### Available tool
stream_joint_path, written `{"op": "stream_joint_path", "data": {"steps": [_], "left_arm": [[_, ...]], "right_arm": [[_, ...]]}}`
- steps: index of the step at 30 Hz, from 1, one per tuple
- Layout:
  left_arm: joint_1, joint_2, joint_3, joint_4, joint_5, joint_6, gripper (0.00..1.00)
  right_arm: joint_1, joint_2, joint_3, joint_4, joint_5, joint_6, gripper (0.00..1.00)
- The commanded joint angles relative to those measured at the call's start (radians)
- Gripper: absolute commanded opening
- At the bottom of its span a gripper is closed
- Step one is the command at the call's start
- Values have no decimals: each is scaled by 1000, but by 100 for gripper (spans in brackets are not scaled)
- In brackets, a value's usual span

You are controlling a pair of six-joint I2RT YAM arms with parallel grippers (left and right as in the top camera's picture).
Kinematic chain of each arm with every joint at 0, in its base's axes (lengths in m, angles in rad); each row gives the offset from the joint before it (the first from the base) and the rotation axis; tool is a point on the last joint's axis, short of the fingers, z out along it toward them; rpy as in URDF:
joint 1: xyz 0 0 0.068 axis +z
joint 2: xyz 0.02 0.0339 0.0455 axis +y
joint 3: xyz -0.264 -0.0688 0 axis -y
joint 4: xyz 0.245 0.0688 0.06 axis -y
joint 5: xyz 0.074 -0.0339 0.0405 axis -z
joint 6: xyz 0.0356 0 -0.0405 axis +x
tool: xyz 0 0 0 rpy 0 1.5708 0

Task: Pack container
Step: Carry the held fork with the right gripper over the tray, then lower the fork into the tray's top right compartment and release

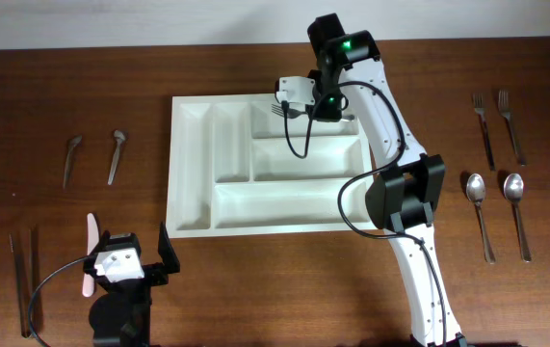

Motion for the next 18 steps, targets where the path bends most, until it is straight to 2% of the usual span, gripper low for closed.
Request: {"op": "stream_joint_path", "data": {"steps": [1,15,18], "left_arm": [[-3,-8,-5,2,10,12,99],[-3,-8,-5,2,10,12,99],[-3,-8,-5,2,10,12,99]], "right_arm": [[23,3,-13,1,-61,-8,6],[29,3,-110,23,-53,-7,10],[29,3,-109,41,-52,-7,32]]}}
